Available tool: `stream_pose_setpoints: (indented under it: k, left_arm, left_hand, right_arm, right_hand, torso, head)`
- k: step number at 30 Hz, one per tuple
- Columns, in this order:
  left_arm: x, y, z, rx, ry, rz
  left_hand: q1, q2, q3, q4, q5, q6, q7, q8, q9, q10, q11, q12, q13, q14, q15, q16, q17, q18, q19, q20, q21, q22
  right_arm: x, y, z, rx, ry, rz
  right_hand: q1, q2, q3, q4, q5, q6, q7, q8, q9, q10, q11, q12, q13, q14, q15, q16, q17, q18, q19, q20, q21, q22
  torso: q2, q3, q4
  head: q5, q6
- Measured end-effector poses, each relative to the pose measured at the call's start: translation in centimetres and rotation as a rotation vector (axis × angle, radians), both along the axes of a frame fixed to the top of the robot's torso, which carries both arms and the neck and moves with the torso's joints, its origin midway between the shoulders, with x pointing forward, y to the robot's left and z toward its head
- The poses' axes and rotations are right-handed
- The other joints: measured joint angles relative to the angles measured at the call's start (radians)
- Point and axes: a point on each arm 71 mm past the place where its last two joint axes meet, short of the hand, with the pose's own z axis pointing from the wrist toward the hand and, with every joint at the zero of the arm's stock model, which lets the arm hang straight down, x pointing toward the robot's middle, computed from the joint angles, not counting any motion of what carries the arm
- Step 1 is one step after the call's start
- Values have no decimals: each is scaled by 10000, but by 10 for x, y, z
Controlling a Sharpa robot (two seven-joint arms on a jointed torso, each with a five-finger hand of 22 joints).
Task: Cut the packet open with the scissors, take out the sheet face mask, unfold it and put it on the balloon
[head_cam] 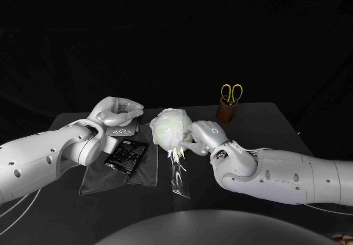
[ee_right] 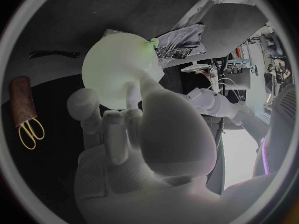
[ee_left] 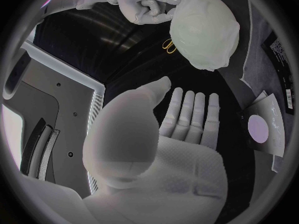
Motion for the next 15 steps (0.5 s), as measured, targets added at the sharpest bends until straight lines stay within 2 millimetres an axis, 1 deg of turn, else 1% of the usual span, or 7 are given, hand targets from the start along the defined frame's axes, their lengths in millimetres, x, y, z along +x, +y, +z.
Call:
stream_pose_setpoints:
  k: [3, 6, 8, 9, 11, 12, 15]
  left_arm:
    - [0, 0, 0, -4, 7, 0]
    - [0, 0, 0, -8, 14, 0]
    - [0, 0, 0, -11, 18, -2]
    - [0, 0, 0, -12, 20, -3]
    - [0, 0, 0, -14, 25, -4]
    - [0, 0, 0, -15, 27, -4]
    - [0, 0, 0, -17, 32, -6]
  left_hand:
    - [0, 0, 0, 0, 0, 0, 0, 0, 0, 0, 0, 0, 0, 0, 0, 0, 0, 0, 0, 0, 0, 0]
    - [0, 0, 0, 0, 0, 0, 0, 0, 0, 0, 0, 0, 0, 0, 0, 0, 0, 0, 0, 0, 0, 0]
    - [0, 0, 0, 0, 0, 0, 0, 0, 0, 0, 0, 0, 0, 0, 0, 0, 0, 0, 0, 0, 0, 0]
    - [0, 0, 0, 0, 0, 0, 0, 0, 0, 0, 0, 0, 0, 0, 0, 0, 0, 0, 0, 0, 0, 0]
    - [0, 0, 0, 0, 0, 0, 0, 0, 0, 0, 0, 0, 0, 0, 0, 0, 0, 0, 0, 0, 0, 0]
    - [0, 0, 0, 0, 0, 0, 0, 0, 0, 0, 0, 0, 0, 0, 0, 0, 0, 0, 0, 0, 0, 0]
    - [0, 0, 0, 0, 0, 0, 0, 0, 0, 0, 0, 0, 0, 0, 0, 0, 0, 0, 0, 0, 0, 0]
  right_arm:
    - [0, 1, 0, 11, -63, 19]
    - [0, 3, 1, 47, -140, 55]
    - [0, 4, 1, 81, -190, 84]
    - [0, 4, 1, 97, -212, 95]
    - [-1, 5, 2, 141, -258, 124]
    - [-1, 6, 2, 160, -277, 137]
    - [-2, 7, 3, 219, -324, 171]
  right_hand:
    - [488, -33, 480, -113, -2, 119, -110, 0, -33, 0, 0, 88, 14, 0, 0, 22, 1, -5, 60, -60, 91, 89]
    - [793, -59, 929, -189, -3, 324, -178, -12, -67, -25, -25, 153, 24, 3, -3, 22, 2, -11, 128, -127, 203, 213]
    - [942, -78, 1225, -218, -4, 455, -231, -19, -100, -12, -62, 194, 23, 0, -84, 22, 3, -14, 187, -182, 299, 312]
    - [1001, -109, 1448, -245, -5, 558, -266, -21, -132, -15, -133, 252, 18, 16, -127, 22, 8, -36, 254, -198, 385, 390]
    - [1011, -119, 1753, -269, -7, 644, -279, -101, -171, -8, -157, 284, 7, 20, -131, 22, 9, -68, 315, -237, 479, 494]
    - [1055, -163, 1917, -285, -24, 679, -279, -118, -187, -8, -158, 322, -4, 20, -132, 22, 8, -70, 345, -268, 521, 548]
    - [1060, -179, 2376, -332, -26, 812, -271, -136, -198, -8, -159, 432, -16, 21, -133, 21, 8, -71, 459, -261, 657, 691]
  torso:
    - [-3, 1, -1]
    - [-5, 1, -1]
    - [-5, 1, -1]
    - [-5, 1, -1]
    - [-5, 1, 1]
    - [-5, 1, 2]
    - [-4, 1, 2]
  head:
    - [-13, 0]
    - [-30, 0]
    - [-37, 0]
    - [-38, 0]
    - [-40, 0]
    - [-42, 0]
    - [-44, 0]
